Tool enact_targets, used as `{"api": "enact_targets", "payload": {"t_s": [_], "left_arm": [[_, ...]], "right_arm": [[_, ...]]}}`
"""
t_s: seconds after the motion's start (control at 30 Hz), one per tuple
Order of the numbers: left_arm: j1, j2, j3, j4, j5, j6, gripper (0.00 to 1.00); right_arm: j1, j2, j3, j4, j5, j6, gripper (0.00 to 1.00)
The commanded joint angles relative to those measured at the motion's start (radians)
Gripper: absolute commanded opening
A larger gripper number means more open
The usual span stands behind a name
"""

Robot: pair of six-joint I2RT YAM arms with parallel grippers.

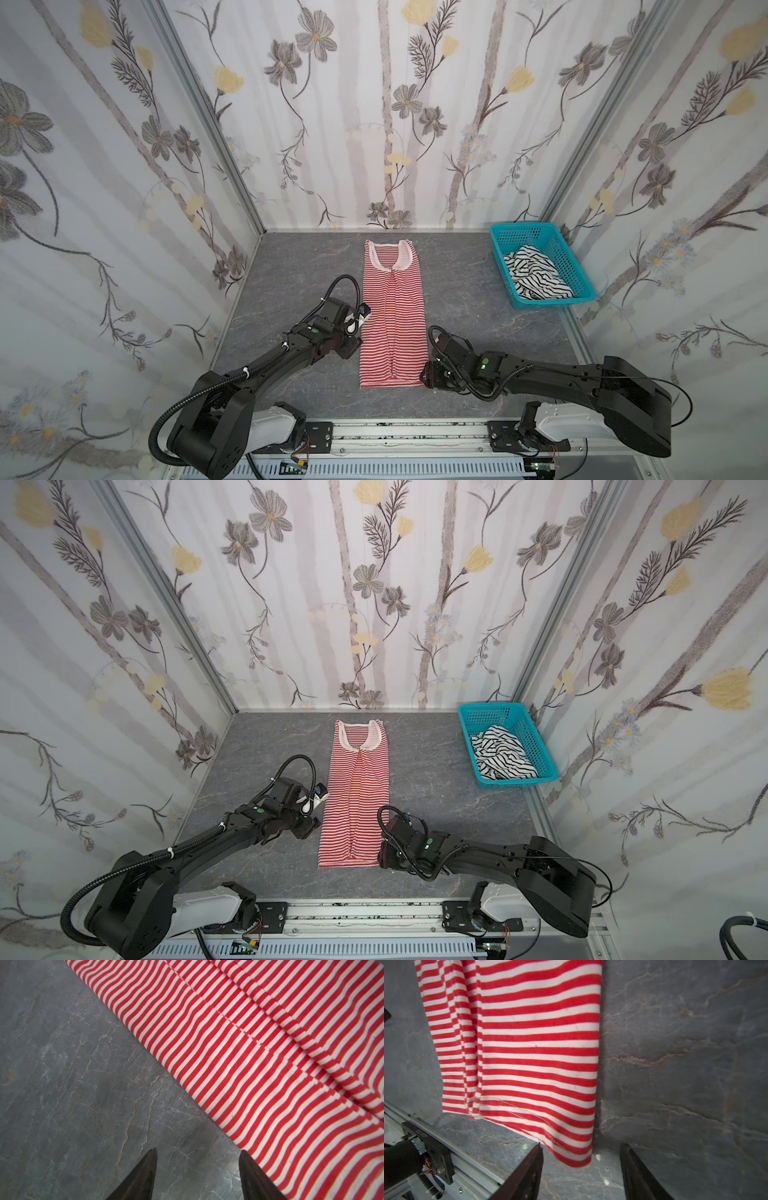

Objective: Fold and stack the tank tops

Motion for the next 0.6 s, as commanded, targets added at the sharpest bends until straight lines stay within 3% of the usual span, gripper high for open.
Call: {"api": "enact_targets", "payload": {"t_s": [0.0, 0.1, 0.4, 0.57], "left_arm": [[-0.002, -0.001, 0.003, 0.013, 0.000, -0.011, 0.64], [-0.003, -0.003, 0.006, 0.011, -0.017, -0.002, 0.64], [-0.008, -0.005, 0.018, 0.001, -0.001, -0.006, 0.65], [-0.057, -0.009, 0.031, -0.055, 0.000, 0.026, 0.65]], "right_arm": [[0.000, 0.025, -0.001, 0.073, -0.033, 0.033, 0.51], [0.002, 0.028, 0.000, 0.056, -0.039, 0.030, 0.41], [-0.022, 0.043, -0.004, 0.096, -0.051, 0.006, 0.29], [-0.031, 0.019, 0.007, 0.106, -0.052, 0.003, 0.10]]}}
